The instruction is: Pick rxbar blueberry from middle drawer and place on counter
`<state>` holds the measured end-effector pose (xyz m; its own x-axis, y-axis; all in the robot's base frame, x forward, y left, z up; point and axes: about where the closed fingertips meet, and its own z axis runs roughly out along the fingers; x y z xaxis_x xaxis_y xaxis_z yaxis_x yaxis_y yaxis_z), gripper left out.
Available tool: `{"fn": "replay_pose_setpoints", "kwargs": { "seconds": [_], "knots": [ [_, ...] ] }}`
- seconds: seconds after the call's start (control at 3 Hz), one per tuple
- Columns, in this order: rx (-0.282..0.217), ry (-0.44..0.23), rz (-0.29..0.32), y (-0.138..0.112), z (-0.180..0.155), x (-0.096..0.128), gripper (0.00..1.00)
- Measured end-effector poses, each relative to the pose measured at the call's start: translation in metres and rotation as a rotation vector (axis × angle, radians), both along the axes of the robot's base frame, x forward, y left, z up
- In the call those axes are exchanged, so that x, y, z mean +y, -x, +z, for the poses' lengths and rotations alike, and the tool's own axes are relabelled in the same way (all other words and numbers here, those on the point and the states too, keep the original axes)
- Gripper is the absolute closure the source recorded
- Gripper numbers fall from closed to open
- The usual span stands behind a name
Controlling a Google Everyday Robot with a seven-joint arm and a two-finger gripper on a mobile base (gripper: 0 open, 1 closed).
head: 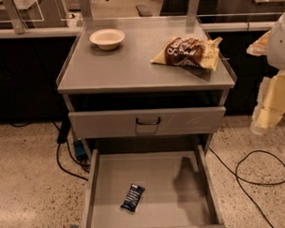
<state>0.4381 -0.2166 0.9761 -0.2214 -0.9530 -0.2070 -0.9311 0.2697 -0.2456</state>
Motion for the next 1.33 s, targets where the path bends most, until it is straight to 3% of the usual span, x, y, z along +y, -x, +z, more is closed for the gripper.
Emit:
{"fn": "replay_pose_setpoints", "kwargs": {
  "seconds": [0.33,0.67,1.33],
  "knots": [
    [-0.005,-0.011,0.002,0.000,-0.004,0.001,0.00],
    [0.022,-0.051,0.016,-0.008,-0.034,0.003,0.00],
    [0.103,-0.153,0.061,-0.029,-0.148,0.013,0.00]
  ]
}}
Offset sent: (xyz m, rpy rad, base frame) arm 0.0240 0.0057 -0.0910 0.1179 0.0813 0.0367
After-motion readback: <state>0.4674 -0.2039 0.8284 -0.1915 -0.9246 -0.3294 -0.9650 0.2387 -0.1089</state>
